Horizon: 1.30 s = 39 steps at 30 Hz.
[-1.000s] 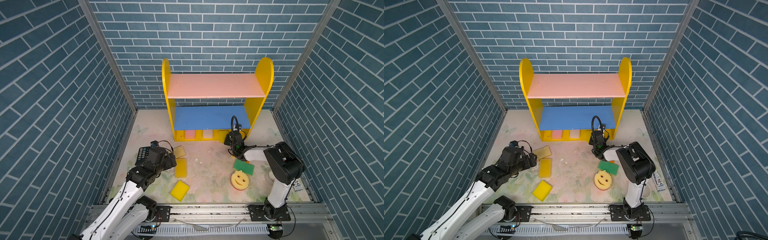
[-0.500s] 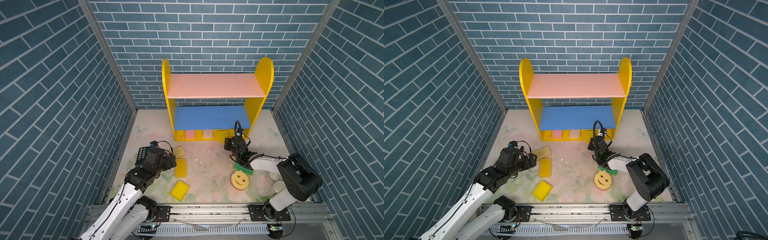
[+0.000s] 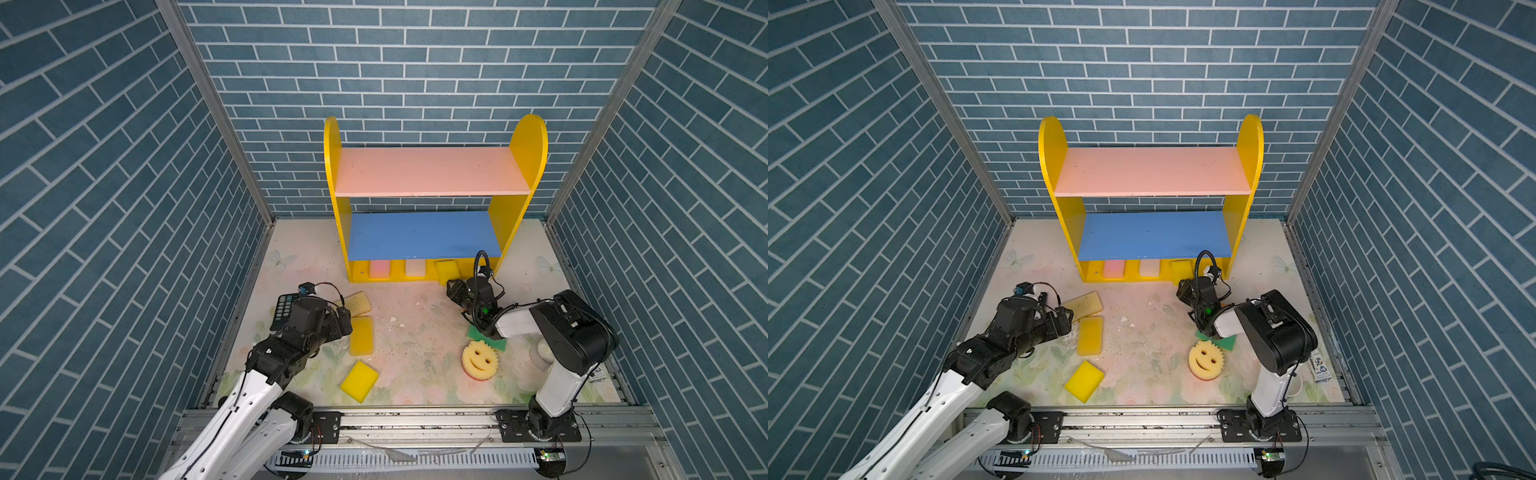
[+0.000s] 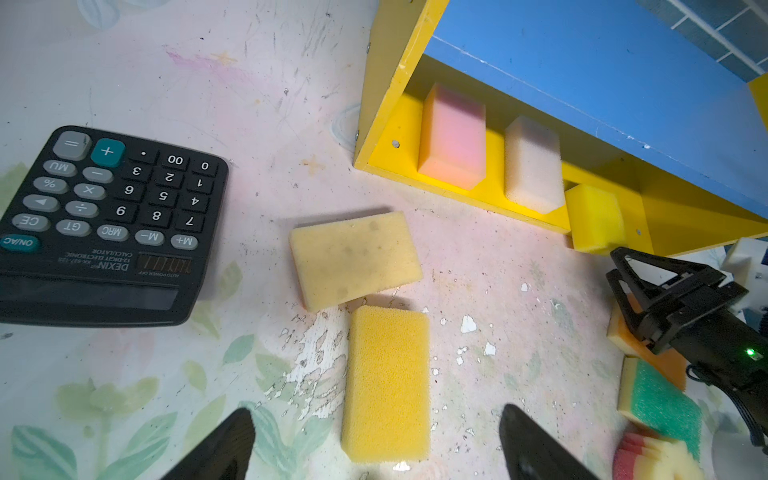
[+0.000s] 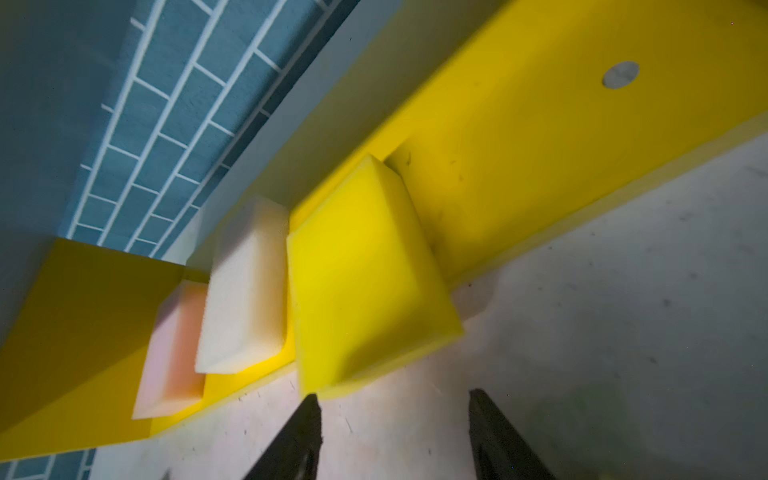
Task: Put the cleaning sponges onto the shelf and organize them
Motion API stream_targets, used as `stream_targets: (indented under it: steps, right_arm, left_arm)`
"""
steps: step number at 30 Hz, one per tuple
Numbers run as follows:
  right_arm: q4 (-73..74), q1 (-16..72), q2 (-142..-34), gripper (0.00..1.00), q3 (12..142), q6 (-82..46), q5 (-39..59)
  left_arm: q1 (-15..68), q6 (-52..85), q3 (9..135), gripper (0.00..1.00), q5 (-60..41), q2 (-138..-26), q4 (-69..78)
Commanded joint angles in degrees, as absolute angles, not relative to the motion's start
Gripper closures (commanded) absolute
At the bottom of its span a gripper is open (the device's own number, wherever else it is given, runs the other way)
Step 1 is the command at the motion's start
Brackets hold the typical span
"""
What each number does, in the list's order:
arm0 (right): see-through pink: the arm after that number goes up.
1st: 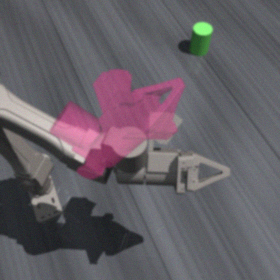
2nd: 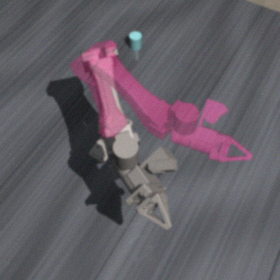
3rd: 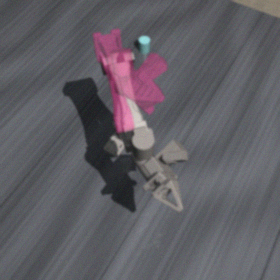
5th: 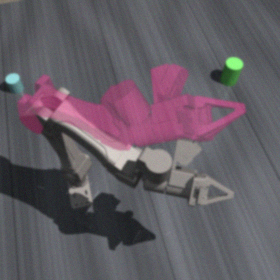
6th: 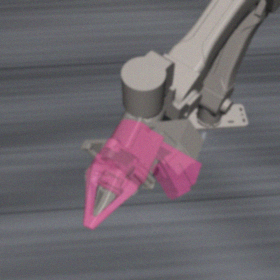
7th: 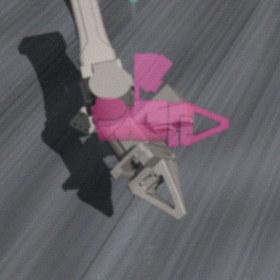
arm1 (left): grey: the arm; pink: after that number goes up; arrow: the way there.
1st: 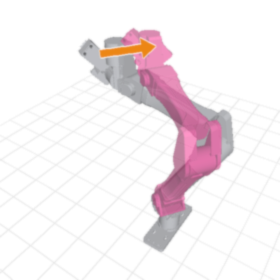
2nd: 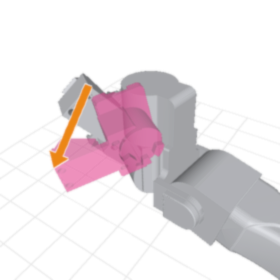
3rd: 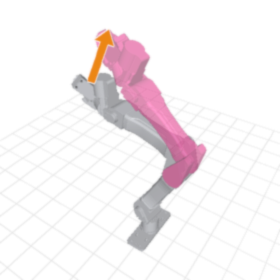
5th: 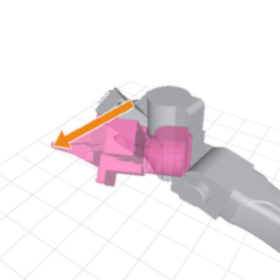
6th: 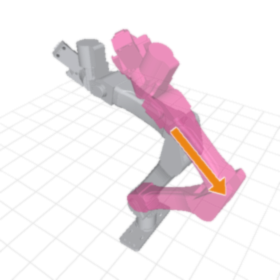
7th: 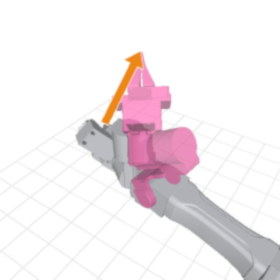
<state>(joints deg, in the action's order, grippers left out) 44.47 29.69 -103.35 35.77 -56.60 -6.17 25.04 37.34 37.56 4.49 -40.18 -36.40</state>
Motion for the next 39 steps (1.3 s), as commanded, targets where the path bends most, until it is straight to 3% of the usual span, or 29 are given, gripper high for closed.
stream_targets:
  steps: [1,7,9,14,21,27,35,39]
  right_arm:
    - [51.22,28.51,-106.86,0.43,37.68,-62.33,-4.19]
    - [52.75,27.52,-110.27,0.43,39.33,-63.66,-4.29]
    - [52.42,27.44,-111.05,0.48,39.64,-64.19,-4.72]
    - [54.92,27.42,-112.45,0.83,38.73,-66.27,-4.98]
    - [52.86,27.51,-107.89,1.0,35.47,-66.42,-4.25]
    - [45.86,29.1,-97.66,1.0,30.85,-64.97,-5.24]
    - [12.4,40.46,-83.33,1.0,36.77,-51.56,-7.62]
    - [5.19,46.84,-80.84,1.0,37.85,-50.17,-8.89]
  left_arm:
    - [24.58,37.33,36.08,0.06,5.25,-39.8,-38.03]
    - [24.6,37.39,35.6,0.06,5.67,-39.77,-37.63]
    - [24.51,37.35,35.52,0.06,5.59,-40.2,-37.44]
    - [24.43,37.35,35.6,0.06,5.18,-41.13,-36.76]
    - [24.22,36.98,35.65,0.06,4.82,-41.2,-36.52]
    - [24.13,36.83,35.29,0.06,4.4,-40.58,-36.09]
    - [23.83,35.97,35.73,0.06,3.08,-40.39,-35.99]
    - [23.8,36.48,34.91,0.06,2.32,-39.64,-35.28]
